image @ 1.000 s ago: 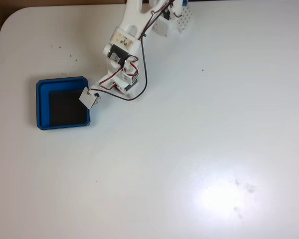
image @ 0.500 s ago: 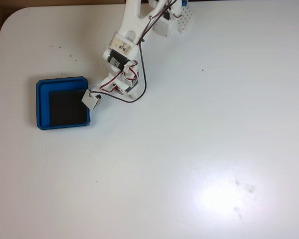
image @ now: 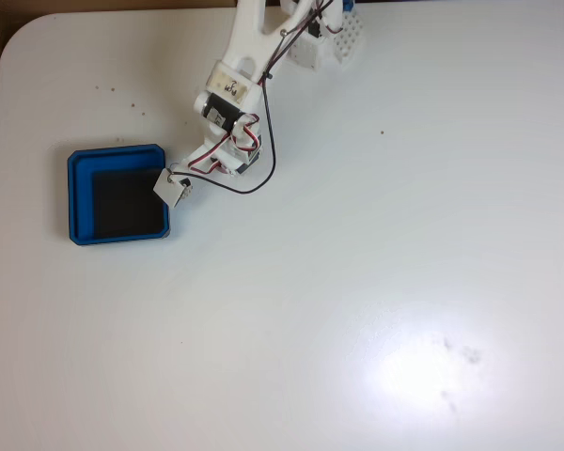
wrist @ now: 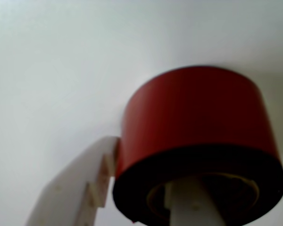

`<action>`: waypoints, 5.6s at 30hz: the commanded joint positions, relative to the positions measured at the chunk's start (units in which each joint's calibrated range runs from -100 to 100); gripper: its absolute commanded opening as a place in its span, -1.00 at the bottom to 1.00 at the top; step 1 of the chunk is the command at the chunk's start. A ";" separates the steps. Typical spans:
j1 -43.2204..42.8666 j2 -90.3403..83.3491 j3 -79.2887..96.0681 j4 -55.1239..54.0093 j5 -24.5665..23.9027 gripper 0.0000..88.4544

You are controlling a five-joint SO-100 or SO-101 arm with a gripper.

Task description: Pick the red roll and drop it in the blue box

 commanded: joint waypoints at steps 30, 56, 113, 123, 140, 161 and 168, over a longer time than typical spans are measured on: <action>3.28 -23.89 -3.81 -0.12 0.41 -0.98; 11.68 11.14 -51.52 -0.12 21.52 -0.98; 16.86 23.69 -55.93 -0.12 21.35 -0.64; 16.76 7.13 -36.97 -0.78 21.35 -0.64; 9.34 -36.60 2.74 -1.03 21.26 -0.64; -1.02 -76.56 48.57 -25.45 21.26 -0.64; -7.08 -87.68 60.25 -27.92 21.26 -0.64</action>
